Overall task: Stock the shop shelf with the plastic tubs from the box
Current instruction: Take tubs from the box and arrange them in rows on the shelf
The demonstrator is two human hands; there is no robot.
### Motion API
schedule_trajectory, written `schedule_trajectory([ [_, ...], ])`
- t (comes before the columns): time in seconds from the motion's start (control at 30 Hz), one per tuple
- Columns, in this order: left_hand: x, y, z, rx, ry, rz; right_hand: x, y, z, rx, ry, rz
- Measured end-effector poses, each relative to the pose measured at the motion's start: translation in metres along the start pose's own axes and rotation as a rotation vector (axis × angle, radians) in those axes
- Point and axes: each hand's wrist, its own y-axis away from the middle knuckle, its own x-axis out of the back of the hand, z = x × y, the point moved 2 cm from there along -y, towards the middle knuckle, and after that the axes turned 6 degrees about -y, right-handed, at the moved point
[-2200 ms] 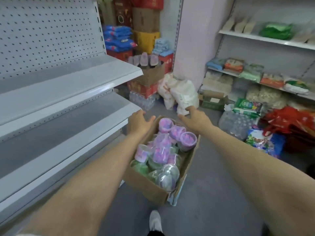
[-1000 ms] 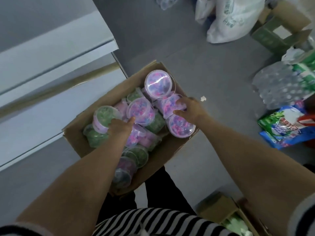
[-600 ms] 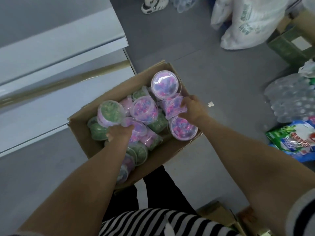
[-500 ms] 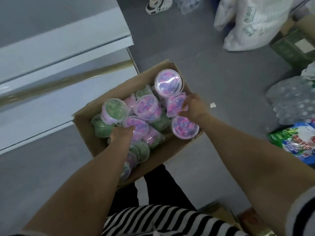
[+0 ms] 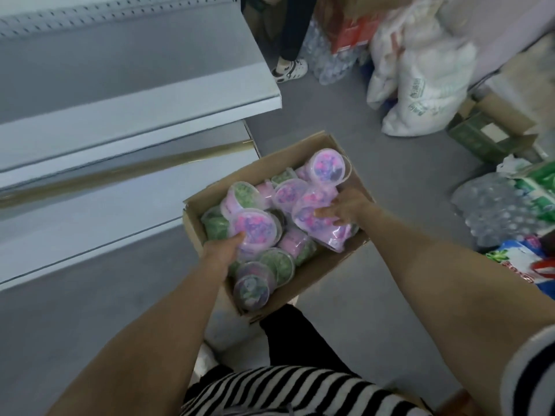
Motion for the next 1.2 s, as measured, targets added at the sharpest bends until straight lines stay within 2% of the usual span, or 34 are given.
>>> schedule_trajectory([
  [0.1,0.051,0.009,-0.002,-0.066,0.103,-0.049,-0.036,0.037,-0.008,-0.054,-0.085,0.000],
  [0.4,0.213,0.079,0.010,-0.276,0.343,-0.078,-0.164,0.140,-0.093,0.046,-0.174,-0.033],
  [0.63,0.341,0.136,0.043,-0.443,0.455,-0.029,-0.246,0.203,-0.190,0.205,-0.385,-0.276],
  [0.73,0.388,0.161,0.069,-0.526,0.509,0.021,-0.267,0.226,-0.238,0.269,-0.382,-0.333],
  [0.83,0.432,0.181,0.096,-0.581,0.588,0.082,-0.277,0.241,-0.288,0.329,-0.359,-0.314],
  [0.97,0.474,0.195,0.134,-0.652,0.585,0.069,-0.292,0.254,-0.349,0.423,-0.466,-0.403],
  [1.1,0.510,0.199,0.185,-0.738,0.647,0.153,-0.307,0.248,-0.412,0.485,-0.512,-0.461],
  [1.2,0.533,0.193,0.222,-0.740,0.665,0.226,-0.316,0.232,-0.458,0.509,-0.527,-0.486],
])
